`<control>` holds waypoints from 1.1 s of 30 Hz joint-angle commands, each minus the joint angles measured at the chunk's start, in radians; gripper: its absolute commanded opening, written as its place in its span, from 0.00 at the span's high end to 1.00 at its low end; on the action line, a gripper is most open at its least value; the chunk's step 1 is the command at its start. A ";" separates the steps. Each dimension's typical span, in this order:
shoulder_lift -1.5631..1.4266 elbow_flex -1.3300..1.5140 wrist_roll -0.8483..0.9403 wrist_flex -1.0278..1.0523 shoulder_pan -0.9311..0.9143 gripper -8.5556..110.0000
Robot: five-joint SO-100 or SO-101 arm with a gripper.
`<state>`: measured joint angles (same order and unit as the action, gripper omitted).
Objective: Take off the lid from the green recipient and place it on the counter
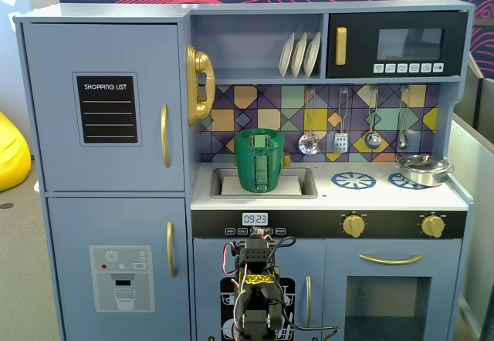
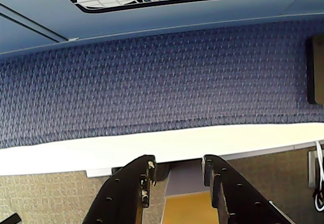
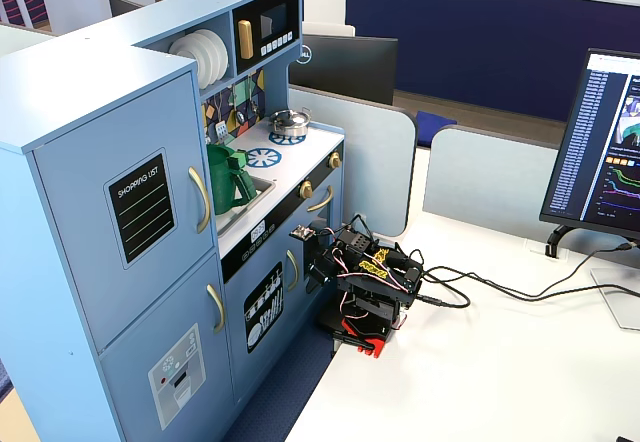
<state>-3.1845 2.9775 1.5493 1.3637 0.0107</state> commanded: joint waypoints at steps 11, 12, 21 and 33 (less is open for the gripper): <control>0.005 0.020 -0.041 0.167 -0.109 0.93; 0.005 0.020 -0.041 0.167 -0.110 0.93; 0.086 -0.235 0.078 -0.118 -0.135 0.93; 0.489 -0.980 0.078 -0.348 -0.083 0.92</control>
<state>-2.7872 2.2227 1.6536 1.0815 -0.1043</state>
